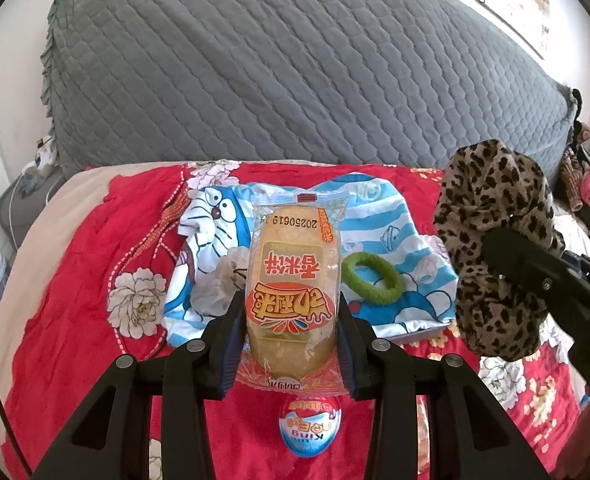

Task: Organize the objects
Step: 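Lift the bread snack and leopard scrunchie and carry them toward the tray, then lower the bread snack and leopard scrunchie onto the striped shirt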

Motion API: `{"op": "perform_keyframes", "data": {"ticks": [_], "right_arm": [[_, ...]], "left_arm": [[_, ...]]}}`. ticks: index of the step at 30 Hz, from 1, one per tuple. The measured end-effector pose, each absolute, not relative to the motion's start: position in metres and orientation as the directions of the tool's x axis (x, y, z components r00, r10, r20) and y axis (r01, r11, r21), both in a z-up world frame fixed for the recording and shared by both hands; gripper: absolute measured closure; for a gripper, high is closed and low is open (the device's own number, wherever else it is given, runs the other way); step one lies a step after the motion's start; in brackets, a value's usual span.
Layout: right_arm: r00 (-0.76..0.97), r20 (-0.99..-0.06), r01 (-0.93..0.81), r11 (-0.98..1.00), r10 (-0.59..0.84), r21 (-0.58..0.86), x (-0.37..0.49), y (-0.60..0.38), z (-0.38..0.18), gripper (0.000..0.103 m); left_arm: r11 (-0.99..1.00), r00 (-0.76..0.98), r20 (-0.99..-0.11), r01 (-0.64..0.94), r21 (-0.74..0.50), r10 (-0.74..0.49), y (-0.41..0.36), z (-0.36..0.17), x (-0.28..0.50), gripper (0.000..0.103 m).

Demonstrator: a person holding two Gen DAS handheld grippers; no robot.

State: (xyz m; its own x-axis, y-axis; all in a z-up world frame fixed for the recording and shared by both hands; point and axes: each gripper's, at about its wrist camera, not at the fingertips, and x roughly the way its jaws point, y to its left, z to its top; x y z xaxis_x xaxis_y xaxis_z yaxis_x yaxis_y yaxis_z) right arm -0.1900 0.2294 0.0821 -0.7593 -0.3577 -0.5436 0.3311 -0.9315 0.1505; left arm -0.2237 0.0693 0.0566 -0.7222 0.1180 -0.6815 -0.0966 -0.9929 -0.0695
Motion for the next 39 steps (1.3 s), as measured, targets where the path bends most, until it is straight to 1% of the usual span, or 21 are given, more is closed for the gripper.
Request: {"op": "perform_keyframes", "data": {"ticks": [8,14,23,32,39], "right_arm": [[-0.772,-0.525,0.331,-0.932,-0.358,0.148,-0.198,0.229,0.08,0.09],[-0.768,-0.533,0.331,-0.932,-0.356,0.147,-0.209,0.226,0.071,0.09],[-0.769,-0.53,0.319,-0.933,-0.358,0.168,-0.234,0.227,0.046,0.09],[-0.792,-0.479,0.328,-0.926,-0.379,0.189,-0.25,0.226,0.032,0.09],[-0.783,-0.489,0.32,-0.923,-0.385,0.215,-0.264,0.226,0.01,0.09]], "left_arm": [[-0.994,-0.721,-0.685,-0.089,-0.06,0.106,0.066,0.048,-0.235,0.061],[-0.995,-0.715,-0.691,-0.081,-0.066,0.104,0.064,0.037,-0.247,0.061],[-0.995,-0.715,-0.692,-0.08,-0.055,0.095,0.065,0.023,-0.267,0.061],[-0.995,-0.723,-0.683,-0.081,-0.063,0.102,0.068,0.005,-0.287,0.061],[-0.995,-0.724,-0.682,-0.075,-0.07,0.103,0.069,-0.007,-0.299,0.061]]}}
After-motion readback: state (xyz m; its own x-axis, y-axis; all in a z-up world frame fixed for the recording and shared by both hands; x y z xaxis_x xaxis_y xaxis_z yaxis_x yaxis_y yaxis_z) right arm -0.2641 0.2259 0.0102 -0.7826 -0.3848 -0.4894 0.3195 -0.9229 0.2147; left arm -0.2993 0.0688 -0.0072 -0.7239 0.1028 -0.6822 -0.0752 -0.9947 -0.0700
